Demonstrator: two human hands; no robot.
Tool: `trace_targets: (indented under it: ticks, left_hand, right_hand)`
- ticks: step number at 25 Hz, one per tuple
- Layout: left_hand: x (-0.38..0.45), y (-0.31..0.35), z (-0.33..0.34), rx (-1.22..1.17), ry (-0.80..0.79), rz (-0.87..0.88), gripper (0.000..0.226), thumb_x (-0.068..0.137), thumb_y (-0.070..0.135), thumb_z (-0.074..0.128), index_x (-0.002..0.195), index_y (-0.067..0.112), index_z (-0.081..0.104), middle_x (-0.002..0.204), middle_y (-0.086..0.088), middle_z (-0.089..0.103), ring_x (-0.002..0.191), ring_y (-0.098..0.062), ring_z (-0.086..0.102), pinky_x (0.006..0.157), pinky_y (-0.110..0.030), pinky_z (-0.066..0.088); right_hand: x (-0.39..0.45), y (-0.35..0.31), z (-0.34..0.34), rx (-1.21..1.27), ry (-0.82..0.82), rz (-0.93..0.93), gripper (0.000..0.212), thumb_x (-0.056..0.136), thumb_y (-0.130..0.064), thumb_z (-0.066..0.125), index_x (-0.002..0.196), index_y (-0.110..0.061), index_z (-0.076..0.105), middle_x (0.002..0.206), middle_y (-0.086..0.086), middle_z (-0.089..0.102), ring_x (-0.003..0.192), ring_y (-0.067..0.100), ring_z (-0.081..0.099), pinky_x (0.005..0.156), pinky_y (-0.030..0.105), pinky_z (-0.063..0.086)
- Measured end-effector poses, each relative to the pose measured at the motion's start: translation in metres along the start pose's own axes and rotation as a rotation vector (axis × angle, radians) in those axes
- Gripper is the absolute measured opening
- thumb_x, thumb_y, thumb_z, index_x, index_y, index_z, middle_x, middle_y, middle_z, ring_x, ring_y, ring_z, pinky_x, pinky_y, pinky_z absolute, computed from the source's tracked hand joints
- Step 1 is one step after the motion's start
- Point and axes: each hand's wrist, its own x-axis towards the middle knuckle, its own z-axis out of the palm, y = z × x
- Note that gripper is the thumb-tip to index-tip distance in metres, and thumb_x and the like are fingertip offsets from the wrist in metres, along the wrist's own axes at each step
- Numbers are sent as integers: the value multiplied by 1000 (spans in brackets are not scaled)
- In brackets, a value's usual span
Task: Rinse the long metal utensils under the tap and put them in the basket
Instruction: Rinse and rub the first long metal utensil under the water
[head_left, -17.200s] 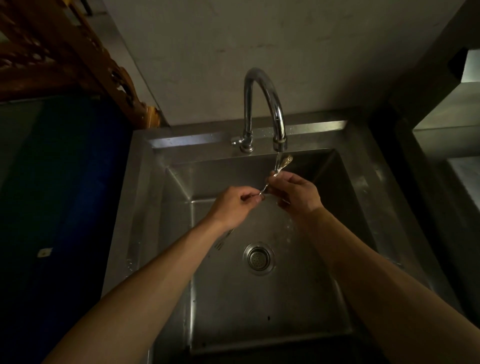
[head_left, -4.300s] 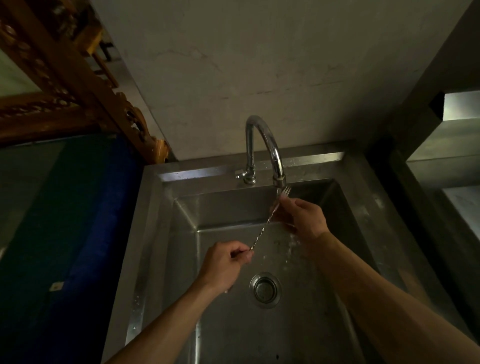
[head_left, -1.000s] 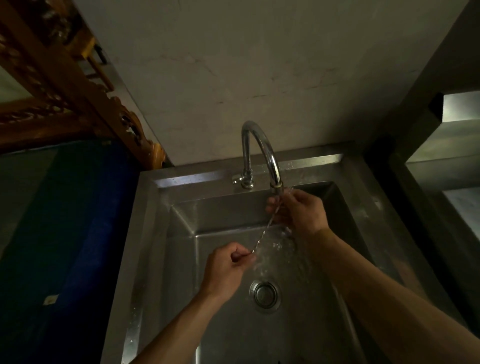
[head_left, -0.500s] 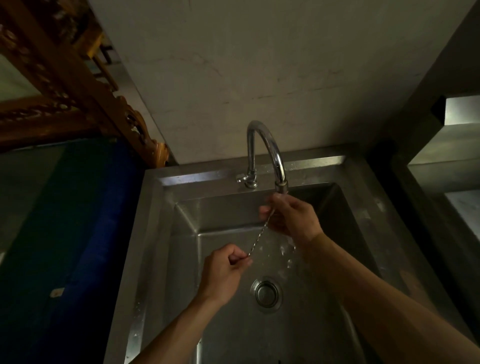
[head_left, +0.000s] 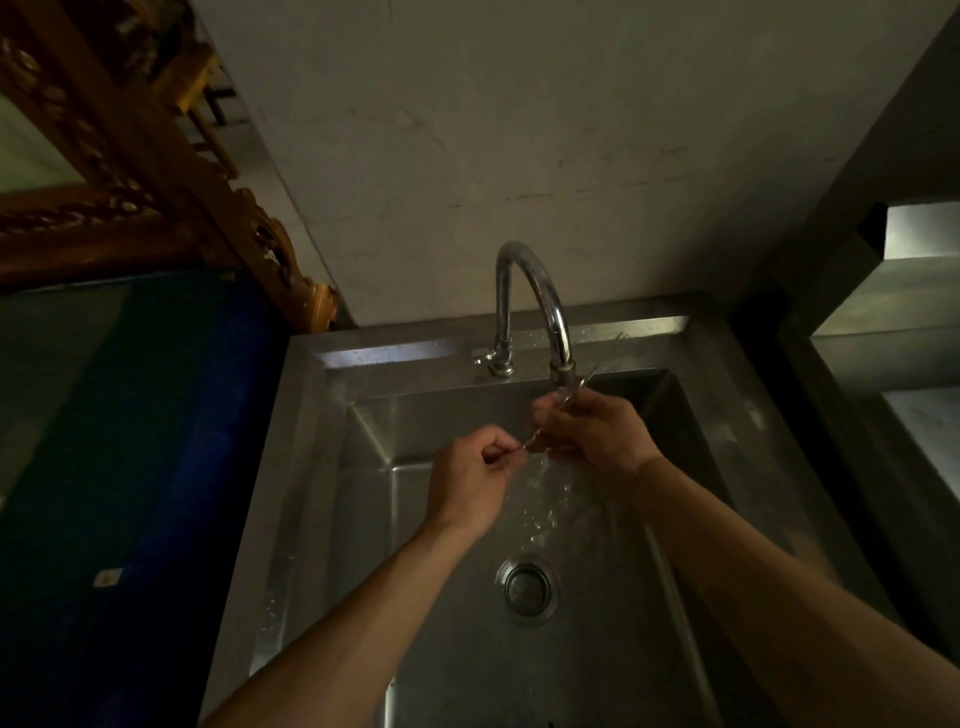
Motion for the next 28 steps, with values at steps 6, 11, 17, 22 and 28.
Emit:
trace_targets:
  ticks: [6,11,17,22,28]
  left_hand:
    - [26,32,17,31,14,151,4,78,21,73,80,24,72,74,15,68,72,-3,64,71,-25,52]
    - [39,39,17,13,-45,106,11,81,22,70,92,22,72,84,15,66,84,-4,64,80,-23,51]
    - [27,39,21,-405,-106,-166,18,77,9,73,93,15,71,90,4,71,78,-2,65,68,-17,48]
    - [23,35,33,-387,-148,-304,20,79,36,71,78,17,67,64,2,58,53,-7,48,53,-23,42]
    - [26,37,28,-548,-162,-297,22,78,1,70,98,9,68,84,-1,70,74,-11,63,69,-24,55]
  right_hand:
    - [-3,-15,-19,118,136,-19,13,86,-5,66,98,-2,69,92,14,73,83,23,70,73,28,60]
    - [-3,-28,-43,310,259,-29,8,89,-7,63,96,-4,67,95,18,72,79,25,71,68,31,62]
    - [-13,-34,-73,318,280,-60,11,94,-9,56,102,-4,63,92,12,69,67,13,72,63,24,59]
    - [-17,-27,-77,245,276,-51,11,94,-10,56,101,-6,63,93,11,70,71,14,72,65,24,60]
    - [-21,-26,-71,354,343,-39,8,94,-10,55,98,-10,63,97,11,68,85,20,69,75,31,56]
